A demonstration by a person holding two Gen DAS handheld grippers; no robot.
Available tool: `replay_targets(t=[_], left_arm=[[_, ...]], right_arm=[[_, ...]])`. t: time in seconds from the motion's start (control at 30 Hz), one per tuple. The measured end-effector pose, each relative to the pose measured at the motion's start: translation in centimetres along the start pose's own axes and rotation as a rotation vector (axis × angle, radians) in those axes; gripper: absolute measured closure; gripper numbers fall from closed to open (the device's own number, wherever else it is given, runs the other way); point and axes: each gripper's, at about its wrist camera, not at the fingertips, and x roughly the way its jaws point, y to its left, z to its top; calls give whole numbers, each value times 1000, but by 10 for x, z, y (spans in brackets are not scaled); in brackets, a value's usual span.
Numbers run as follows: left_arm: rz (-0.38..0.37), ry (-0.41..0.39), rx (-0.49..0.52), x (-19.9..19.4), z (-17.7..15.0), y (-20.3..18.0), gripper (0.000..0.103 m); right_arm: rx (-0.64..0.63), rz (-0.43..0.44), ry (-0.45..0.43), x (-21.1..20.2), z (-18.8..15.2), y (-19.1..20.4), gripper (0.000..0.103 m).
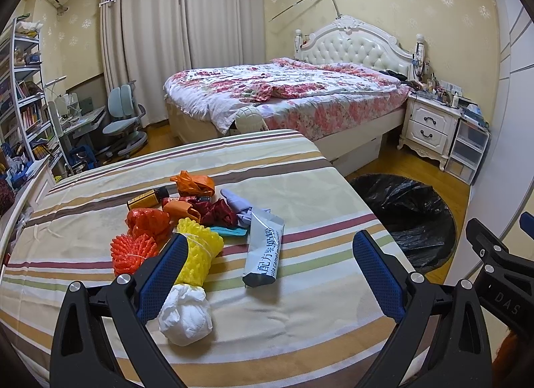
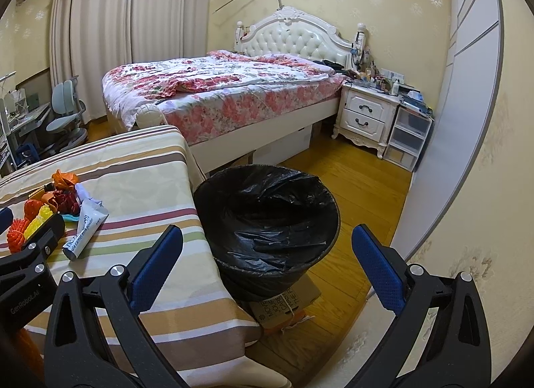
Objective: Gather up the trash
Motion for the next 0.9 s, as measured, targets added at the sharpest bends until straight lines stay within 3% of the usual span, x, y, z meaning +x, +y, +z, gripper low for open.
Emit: replay_targets(t=[0.9], left_arm=[[-2, 6, 2, -1, -2, -11, 7]], right_arm=[[2, -2, 8, 2, -4, -4, 4]])
